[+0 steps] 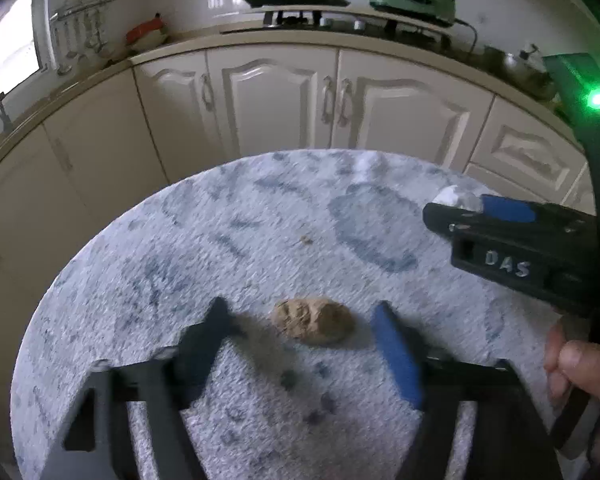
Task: Collect trash
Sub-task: 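Grasp the small brown lump with the left tool while the right tool grasps the crumpled white bag, then lift the brown lump and white bag off the table with both tools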
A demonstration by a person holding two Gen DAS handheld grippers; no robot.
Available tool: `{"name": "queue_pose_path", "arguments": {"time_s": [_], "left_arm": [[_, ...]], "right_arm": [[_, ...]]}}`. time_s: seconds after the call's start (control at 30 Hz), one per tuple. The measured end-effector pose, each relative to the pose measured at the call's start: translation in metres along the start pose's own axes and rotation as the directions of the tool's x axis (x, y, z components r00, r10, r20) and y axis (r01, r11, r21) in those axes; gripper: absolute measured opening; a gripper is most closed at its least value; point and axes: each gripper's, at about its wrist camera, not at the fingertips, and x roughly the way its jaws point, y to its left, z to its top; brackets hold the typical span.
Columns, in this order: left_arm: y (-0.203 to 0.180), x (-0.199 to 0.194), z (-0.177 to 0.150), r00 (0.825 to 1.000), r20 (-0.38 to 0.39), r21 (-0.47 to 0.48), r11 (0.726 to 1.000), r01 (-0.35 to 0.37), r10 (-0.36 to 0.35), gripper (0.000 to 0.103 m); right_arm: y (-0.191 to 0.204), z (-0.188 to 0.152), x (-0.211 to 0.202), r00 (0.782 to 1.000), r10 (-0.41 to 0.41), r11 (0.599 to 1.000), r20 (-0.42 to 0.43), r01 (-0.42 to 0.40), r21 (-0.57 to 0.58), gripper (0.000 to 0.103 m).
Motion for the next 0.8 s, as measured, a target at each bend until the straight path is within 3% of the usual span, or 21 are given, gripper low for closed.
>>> {"name": "queue_pose_path", "arguments": {"time_s": [0.03,0.07,0.37,0.57,0.8], "left_arm": [[-0.001,-0.001,-0.001,1.000,0.006,0.002,1.000,0.003,-0.003,0.041],[-0.001,-0.001,-0.002,1.000,0.010,0.004,1.000,0.015,-0.015,0.035],[0.011,-0.024,-0.028,0.998,0.024,-0.045,0.998,0.052,-0.051,0.033],[0.012,-0.079,-0.061,0.996,0.062,-0.071,0.996,0.062,-0.058,0.033],[-0.012,-0.170,-0.101,0.986,0.155,-0.061,0.995,0.078,-0.068,0.033]], "right_arm": [[0.001,0.000,-0.001,1.000,0.008,1.000,0.004,-0.007,-0.008,0.042],[0.002,-0.001,-0.001,1.000,0.004,1.000,0.005,-0.004,-0.015,0.038],[-0.010,-0.037,-0.042,0.997,0.080,0.995,0.009,-0.080,0.056,0.035],[-0.011,-0.078,-0.105,0.992,0.123,0.990,0.036,-0.125,0.062,0.035],[-0.012,-0.125,-0.177,0.984,0.156,0.983,0.079,-0.163,0.081,0.035]]}}
